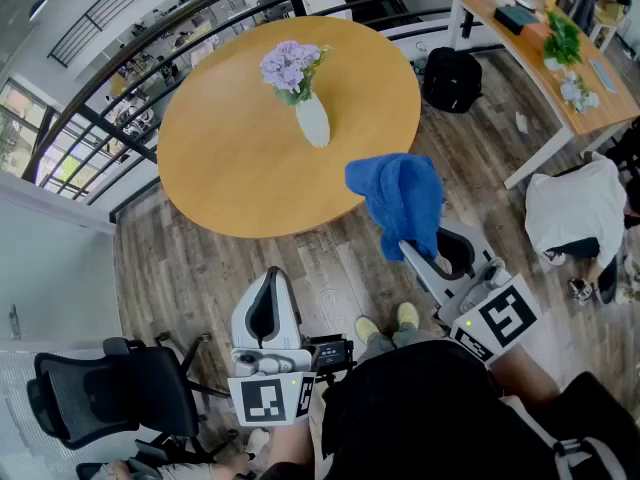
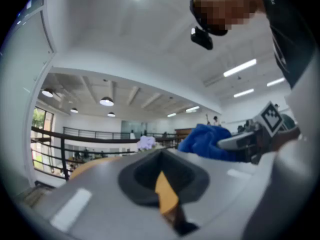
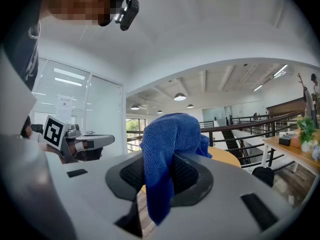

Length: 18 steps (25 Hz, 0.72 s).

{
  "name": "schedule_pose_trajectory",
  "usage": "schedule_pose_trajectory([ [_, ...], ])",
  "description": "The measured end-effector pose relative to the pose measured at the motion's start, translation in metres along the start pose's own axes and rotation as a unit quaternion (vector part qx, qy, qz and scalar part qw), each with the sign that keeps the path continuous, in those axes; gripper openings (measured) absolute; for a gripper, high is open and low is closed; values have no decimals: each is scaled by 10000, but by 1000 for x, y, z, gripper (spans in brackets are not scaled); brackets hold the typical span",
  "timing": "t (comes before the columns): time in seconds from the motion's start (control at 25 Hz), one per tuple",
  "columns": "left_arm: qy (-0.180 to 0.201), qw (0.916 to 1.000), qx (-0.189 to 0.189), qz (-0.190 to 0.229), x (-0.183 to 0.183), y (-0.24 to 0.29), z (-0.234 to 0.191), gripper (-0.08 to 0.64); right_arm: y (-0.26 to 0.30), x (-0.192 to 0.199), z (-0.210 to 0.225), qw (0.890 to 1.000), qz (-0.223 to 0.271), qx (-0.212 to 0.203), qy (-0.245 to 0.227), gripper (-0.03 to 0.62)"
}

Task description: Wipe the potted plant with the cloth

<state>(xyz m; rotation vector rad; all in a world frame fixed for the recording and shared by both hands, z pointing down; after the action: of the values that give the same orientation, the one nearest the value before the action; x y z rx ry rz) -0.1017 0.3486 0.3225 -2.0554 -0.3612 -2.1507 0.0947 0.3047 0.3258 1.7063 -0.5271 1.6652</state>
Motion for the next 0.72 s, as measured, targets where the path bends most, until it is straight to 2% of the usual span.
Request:
schedule_pose_trajectory([
  [0.36,30,10000,10,76,0,-9,-21,-5,11,-5,-19,9999,70,-134,67,115],
  [0.56,26,9998,145,152,0,-16,-33,-5,17,-13,-36,9986,249,-466,101,112],
  [0.72,311,9987,392,-23,4,-16,-37,-6,22,-21,-43,9968,454,-547,361,109],
])
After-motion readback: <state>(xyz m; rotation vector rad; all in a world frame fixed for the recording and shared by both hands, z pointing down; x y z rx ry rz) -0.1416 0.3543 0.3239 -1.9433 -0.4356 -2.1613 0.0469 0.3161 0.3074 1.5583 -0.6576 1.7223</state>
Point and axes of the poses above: the fingertips, and each gripper's own axes: y forward along the fingers, z to its right, x out of its underside, the point moved 3 cm from there along -y, backward along the fingers, and after that the axes turned 4 degrees about -z, right-handed, at the moved point
